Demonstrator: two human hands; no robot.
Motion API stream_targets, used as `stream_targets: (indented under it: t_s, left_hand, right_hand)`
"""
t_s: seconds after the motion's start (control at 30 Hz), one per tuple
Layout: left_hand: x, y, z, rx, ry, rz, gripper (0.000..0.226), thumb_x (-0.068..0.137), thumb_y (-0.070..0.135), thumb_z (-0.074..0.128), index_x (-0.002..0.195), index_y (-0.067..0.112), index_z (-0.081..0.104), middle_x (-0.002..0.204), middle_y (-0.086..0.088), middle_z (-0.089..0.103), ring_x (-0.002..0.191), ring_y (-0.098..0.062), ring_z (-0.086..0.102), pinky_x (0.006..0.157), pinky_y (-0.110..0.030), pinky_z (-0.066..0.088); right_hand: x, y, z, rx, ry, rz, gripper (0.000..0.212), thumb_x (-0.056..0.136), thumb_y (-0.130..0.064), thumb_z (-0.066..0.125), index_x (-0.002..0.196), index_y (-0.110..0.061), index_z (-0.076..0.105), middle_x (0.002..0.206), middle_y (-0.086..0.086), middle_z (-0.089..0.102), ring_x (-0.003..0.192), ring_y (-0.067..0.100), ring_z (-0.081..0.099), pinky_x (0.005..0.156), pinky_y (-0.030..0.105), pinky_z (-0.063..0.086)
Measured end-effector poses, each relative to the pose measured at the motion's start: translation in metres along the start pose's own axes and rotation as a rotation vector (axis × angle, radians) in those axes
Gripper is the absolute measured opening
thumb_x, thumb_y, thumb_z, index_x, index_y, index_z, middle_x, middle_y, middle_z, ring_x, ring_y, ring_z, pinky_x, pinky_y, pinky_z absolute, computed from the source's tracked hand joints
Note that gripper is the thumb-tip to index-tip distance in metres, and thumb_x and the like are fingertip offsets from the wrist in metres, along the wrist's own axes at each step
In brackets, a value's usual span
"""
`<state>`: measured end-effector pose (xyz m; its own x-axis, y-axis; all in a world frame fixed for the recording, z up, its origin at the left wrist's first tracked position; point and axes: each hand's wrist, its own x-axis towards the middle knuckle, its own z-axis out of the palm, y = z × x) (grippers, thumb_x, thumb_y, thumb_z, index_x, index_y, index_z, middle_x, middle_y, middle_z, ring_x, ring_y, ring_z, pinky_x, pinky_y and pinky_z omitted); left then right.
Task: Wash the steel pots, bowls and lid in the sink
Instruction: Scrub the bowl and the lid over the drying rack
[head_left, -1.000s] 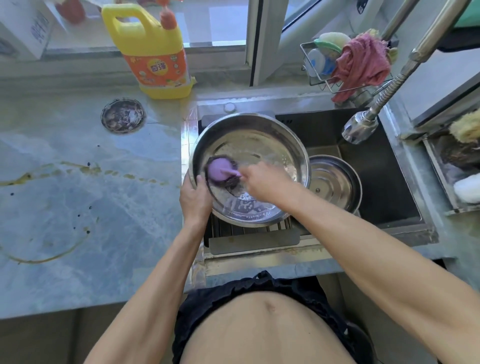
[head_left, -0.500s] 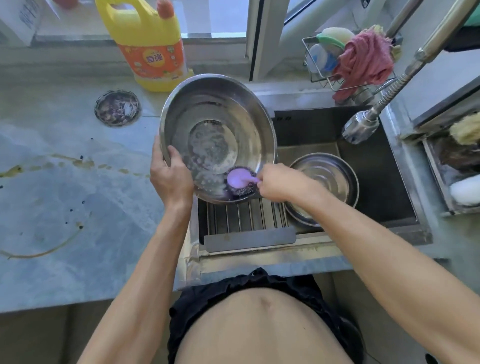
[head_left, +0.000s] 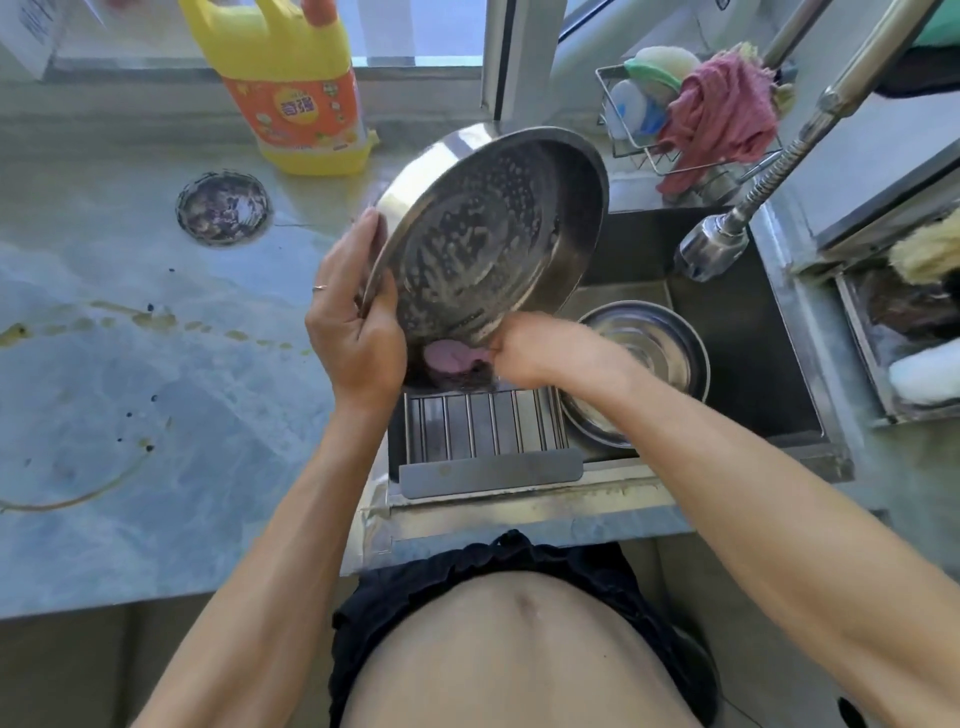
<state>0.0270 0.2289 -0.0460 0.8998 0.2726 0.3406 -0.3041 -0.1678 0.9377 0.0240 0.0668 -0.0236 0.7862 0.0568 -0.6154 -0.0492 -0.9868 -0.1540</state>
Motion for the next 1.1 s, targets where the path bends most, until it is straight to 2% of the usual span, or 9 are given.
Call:
stream_targets:
  t_s: [0.13,0.2,0.27,0.43,0.5,0.6,0.7,0.87,1.1]
  left_hand:
    - [-0.001,0.004,-0.004,-0.013,-0.043,0.104,0.043,0.096,-0.003,0.056,0.139,-0.003,0.05,0.131,-0.019,0.06,0.123,-0.007,0.061,0.109,-0.033,0.05]
    - [-0.002,0.003,0.0,-0.017,-0.039,0.118,0.041,0.096,-0.001,0.058,0.137,0.002,0.054,0.131,-0.018,0.061,0.126,-0.021,0.062,0.109,-0.043,0.05]
    - [0.0,0.001,-0.001,-0.014,-0.043,0.123,0.04,0.096,0.001,0.059,0.135,0.004,0.057,0.13,-0.016,0.063,0.126,-0.028,0.063,0.108,-0.05,0.05]
    - [-0.003,-0.011,-0.01,0.037,-0.112,0.114,0.039,0.096,0.002,0.06,0.135,0.003,0.058,0.131,-0.009,0.063,0.125,-0.02,0.063,0.107,-0.048,0.051]
    - [-0.003,-0.017,-0.008,0.039,-0.14,0.119,0.039,0.096,0.002,0.06,0.134,0.003,0.059,0.129,-0.004,0.064,0.124,-0.013,0.063,0.107,-0.042,0.052]
    - [0.004,-0.026,-0.013,0.085,-0.17,0.132,0.037,0.096,0.002,0.059,0.133,0.0,0.06,0.128,-0.003,0.064,0.123,-0.004,0.062,0.104,-0.03,0.051]
    - [0.009,-0.033,-0.024,0.17,-0.226,0.196,0.035,0.099,0.004,0.058,0.133,-0.004,0.062,0.131,-0.01,0.064,0.124,-0.002,0.06,0.103,-0.03,0.051]
    - [0.003,-0.039,-0.033,0.244,-0.277,0.354,0.033,0.104,0.006,0.054,0.134,-0.003,0.062,0.134,-0.011,0.06,0.126,-0.014,0.059,0.103,-0.028,0.05]
    - [-0.035,-0.053,-0.042,0.319,-0.265,0.383,0.032,0.105,0.003,0.052,0.135,-0.002,0.061,0.14,-0.031,0.054,0.132,-0.034,0.056,0.112,-0.032,0.045]
  right_hand:
    - [-0.003,0.01,-0.02,-0.119,0.072,0.186,0.037,0.095,-0.029,0.047,0.127,-0.011,0.054,0.117,0.01,0.062,0.107,0.032,0.061,0.084,0.04,0.049]
    - [-0.005,-0.009,-0.012,-0.067,0.018,0.051,0.032,0.095,-0.023,0.047,0.12,-0.008,0.06,0.104,0.008,0.063,0.094,0.029,0.061,0.08,0.034,0.05]
    - [-0.003,-0.017,0.001,-0.024,-0.05,-0.027,0.03,0.098,-0.02,0.045,0.116,-0.005,0.063,0.11,0.011,0.064,0.094,0.029,0.06,0.078,0.029,0.047]
    - [-0.003,0.017,-0.002,-0.05,0.061,0.27,0.034,0.092,-0.017,0.05,0.125,-0.009,0.054,0.121,0.013,0.061,0.11,0.033,0.061,0.083,0.038,0.047]
    - [-0.008,0.014,0.012,-0.077,0.08,0.249,0.034,0.093,-0.013,0.048,0.126,-0.009,0.055,0.121,0.012,0.062,0.112,0.032,0.061,0.082,0.035,0.045]
    - [-0.009,-0.009,0.044,0.162,0.016,0.087,0.028,0.092,-0.015,0.048,0.116,-0.011,0.061,0.11,0.012,0.065,0.101,0.031,0.064,0.078,0.034,0.049]
    - [-0.003,-0.018,0.056,0.182,-0.027,0.026,0.024,0.094,-0.018,0.047,0.112,-0.012,0.062,0.103,0.01,0.063,0.088,0.029,0.061,0.072,0.033,0.047]
    - [0.005,0.01,0.028,-0.214,0.09,0.233,0.034,0.096,-0.01,0.045,0.128,-0.01,0.056,0.125,0.011,0.062,0.112,0.032,0.061,0.081,0.037,0.047]
    - [0.0,-0.027,0.064,0.106,-0.148,-0.023,0.03,0.096,-0.009,0.046,0.124,-0.004,0.059,0.112,0.012,0.064,0.089,0.025,0.06,0.071,0.033,0.048]
